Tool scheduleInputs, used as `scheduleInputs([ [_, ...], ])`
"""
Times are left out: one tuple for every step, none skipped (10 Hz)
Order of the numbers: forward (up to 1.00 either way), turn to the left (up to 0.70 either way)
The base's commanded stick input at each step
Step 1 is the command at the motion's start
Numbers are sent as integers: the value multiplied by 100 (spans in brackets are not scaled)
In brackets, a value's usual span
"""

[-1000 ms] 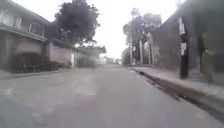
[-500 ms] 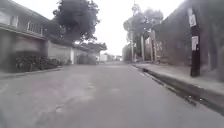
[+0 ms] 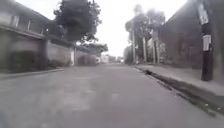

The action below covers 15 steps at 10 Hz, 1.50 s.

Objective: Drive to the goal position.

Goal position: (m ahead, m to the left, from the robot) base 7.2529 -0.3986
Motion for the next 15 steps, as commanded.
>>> scheduleInputs([
  [85, -1],
  [100, -34],
  [100, -38],
  [100, -40],
  [100, -39],
  [100, -3],
  [100, 0],
  [100, 0],
  [100, 0],
  [100, -37],
  [100, -40],
  [100, -35],
  [100, -19],
  [100, 0],
  [100, 0],
])
